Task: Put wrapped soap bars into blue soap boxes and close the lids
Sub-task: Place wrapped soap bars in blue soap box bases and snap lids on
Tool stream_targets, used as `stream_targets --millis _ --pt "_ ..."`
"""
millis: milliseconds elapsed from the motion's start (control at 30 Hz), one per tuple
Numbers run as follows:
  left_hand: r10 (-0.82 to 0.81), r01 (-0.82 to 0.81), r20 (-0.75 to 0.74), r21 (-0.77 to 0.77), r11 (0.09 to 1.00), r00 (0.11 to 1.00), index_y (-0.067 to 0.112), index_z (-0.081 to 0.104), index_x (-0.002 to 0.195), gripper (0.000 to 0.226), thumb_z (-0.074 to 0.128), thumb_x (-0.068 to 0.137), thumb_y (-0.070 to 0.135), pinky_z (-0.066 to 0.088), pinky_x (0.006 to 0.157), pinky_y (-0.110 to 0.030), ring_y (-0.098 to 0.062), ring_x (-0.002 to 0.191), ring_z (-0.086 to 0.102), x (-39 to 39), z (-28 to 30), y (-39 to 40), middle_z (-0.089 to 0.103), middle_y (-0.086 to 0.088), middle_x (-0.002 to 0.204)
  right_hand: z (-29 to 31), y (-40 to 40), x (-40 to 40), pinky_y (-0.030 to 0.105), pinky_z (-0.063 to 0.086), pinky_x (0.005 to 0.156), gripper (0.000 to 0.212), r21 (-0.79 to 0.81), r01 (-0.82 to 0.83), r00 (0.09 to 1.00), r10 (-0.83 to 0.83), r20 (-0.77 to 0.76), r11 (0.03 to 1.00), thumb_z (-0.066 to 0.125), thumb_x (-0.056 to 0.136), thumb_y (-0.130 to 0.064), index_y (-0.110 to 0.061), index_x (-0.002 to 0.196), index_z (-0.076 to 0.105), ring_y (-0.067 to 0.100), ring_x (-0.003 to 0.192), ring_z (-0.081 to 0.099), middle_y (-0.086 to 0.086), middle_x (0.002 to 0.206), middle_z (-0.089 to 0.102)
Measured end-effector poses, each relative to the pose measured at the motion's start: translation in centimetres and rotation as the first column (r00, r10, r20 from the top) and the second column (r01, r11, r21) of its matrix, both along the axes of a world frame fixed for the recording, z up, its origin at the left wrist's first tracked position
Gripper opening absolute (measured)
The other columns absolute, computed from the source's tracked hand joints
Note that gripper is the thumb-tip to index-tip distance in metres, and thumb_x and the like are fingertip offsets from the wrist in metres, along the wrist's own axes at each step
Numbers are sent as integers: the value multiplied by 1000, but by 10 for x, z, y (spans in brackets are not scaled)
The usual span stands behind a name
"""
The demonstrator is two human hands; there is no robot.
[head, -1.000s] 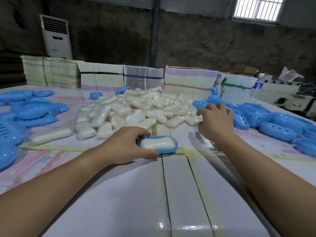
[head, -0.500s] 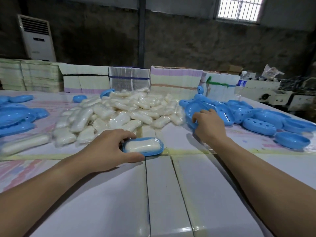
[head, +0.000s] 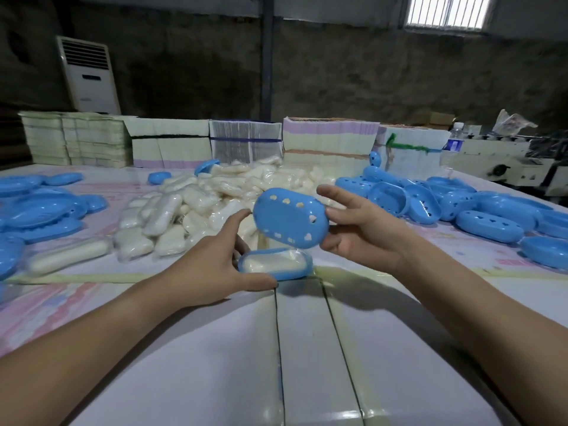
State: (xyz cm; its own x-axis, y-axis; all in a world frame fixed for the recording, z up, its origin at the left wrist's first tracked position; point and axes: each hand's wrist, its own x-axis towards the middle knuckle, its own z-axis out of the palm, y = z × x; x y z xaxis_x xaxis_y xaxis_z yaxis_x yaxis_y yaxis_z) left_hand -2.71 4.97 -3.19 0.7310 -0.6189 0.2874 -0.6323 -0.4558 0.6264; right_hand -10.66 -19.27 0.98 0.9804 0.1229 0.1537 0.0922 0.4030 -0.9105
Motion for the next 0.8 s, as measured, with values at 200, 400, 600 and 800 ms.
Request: stream_targets --millis 200,400,600,800 --pt "-40 41 47 -4 999 998 57 17 144 111 77 52 71 44 66 -6 7 79 60 2 -1 1 62 20 105 -11 9 7 22 33 46 30 -190 110 977 -141 -160 976 54 90 -2 -13 115 67 16 64 53 7 98 65" --pt "-49 47 63 37 998 997 59 40 132 87 72 53 75 46 69 -8 2 84 57 4 -2 2 61 17 101 -18 8 10 28 48 78 19 -883 403 905 -245 346 239 51 99 -27 -29 101 70 6 85 59 -14 96 67" --pt "-46 45 55 25 999 997 58 44 127 82 70 51 77 46 66 -8 5 86 58 6 -2 2 61 21 99 -14 9 5 7 44 72 30 -940 278 961 -58 272 197 62 73 -65 -65 101 52 -4 97 54 -25 109 58" --pt "-78 78 9 40 996 997 61 43 128 78 78 58 68 56 84 -28 -3 92 63 9 1 5 63 19 107 -16 9 6 4 42 73 48 -916 338 938 3 347 217 71 68 -55 -59 112 53 -9 103 51 -31 109 58"
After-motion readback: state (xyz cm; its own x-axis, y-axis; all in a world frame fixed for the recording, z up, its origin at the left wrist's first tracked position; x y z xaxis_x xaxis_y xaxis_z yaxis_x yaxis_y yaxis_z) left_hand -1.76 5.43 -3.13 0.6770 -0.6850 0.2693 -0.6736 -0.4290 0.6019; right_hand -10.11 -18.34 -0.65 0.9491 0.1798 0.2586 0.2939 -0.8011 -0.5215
